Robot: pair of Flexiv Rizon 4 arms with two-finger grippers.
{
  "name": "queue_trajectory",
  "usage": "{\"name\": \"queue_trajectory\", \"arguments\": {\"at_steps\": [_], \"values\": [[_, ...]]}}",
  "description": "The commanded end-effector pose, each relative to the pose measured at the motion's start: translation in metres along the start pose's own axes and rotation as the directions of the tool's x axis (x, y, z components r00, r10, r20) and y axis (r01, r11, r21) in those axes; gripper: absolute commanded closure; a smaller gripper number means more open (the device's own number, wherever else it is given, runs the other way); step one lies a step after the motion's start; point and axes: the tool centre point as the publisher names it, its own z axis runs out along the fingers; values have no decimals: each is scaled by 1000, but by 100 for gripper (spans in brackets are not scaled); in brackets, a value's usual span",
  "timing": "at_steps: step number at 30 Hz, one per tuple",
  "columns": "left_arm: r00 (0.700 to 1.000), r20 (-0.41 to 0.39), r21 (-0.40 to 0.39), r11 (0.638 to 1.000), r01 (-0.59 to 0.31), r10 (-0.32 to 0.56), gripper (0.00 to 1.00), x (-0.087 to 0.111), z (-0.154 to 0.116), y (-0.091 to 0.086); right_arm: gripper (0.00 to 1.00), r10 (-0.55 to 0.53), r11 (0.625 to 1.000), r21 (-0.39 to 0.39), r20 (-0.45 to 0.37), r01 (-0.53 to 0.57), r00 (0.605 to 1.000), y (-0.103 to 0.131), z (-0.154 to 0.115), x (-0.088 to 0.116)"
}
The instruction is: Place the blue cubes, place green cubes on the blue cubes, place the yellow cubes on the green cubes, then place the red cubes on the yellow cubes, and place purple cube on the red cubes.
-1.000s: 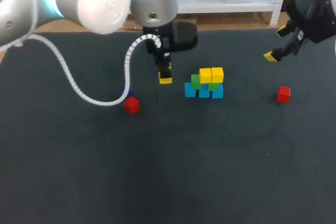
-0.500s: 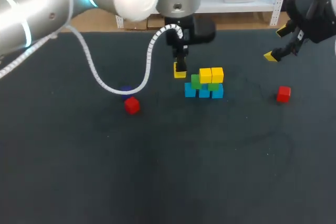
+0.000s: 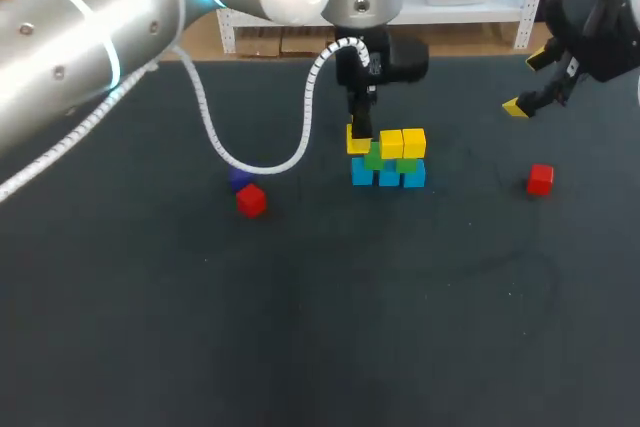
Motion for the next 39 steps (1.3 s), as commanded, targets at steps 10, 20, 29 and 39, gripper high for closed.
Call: {"name": "queue_trajectory", "arguments": {"at_steps": [10, 20, 29, 39], "values": [[999, -37, 74, 997, -21, 23, 100, -13, 6, 13, 0, -1, 1000, -4, 3, 1, 1000, -1, 0, 0], [999, -36, 72, 997, -12, 14, 100, -15, 9, 19, 0, -1, 1000, -4, 3, 1, 1000, -1, 0, 0], [1000, -29, 74, 997, -5, 7, 100, -17, 10, 21, 0, -1, 1000, -4, 3, 1, 1000, -1, 0, 0], [1000, -27, 78, 997, -2, 4, 100, -17, 12, 23, 0, -1, 1000, -4, 3, 1, 1000, -1, 0, 0]]}}
